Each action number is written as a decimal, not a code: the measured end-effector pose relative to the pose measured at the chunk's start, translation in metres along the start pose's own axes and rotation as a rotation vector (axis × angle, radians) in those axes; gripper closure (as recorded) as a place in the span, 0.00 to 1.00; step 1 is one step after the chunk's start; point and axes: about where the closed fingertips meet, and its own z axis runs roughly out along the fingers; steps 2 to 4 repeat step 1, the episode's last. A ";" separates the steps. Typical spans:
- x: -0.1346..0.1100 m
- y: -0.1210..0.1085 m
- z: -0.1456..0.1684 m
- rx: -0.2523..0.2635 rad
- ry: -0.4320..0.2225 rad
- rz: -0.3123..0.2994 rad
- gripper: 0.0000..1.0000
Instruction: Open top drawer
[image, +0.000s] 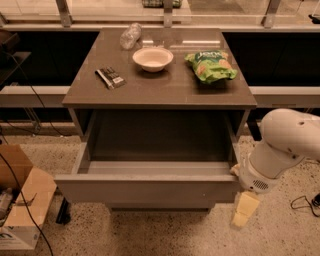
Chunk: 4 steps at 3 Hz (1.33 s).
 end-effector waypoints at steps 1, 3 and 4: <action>0.005 0.007 0.003 -0.007 0.010 0.010 0.00; 0.005 0.007 0.003 -0.007 0.010 0.010 0.00; 0.005 0.007 0.003 -0.007 0.010 0.010 0.00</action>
Offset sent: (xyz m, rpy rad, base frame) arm 0.0000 0.0000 0.0000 0.0000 0.0000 0.0000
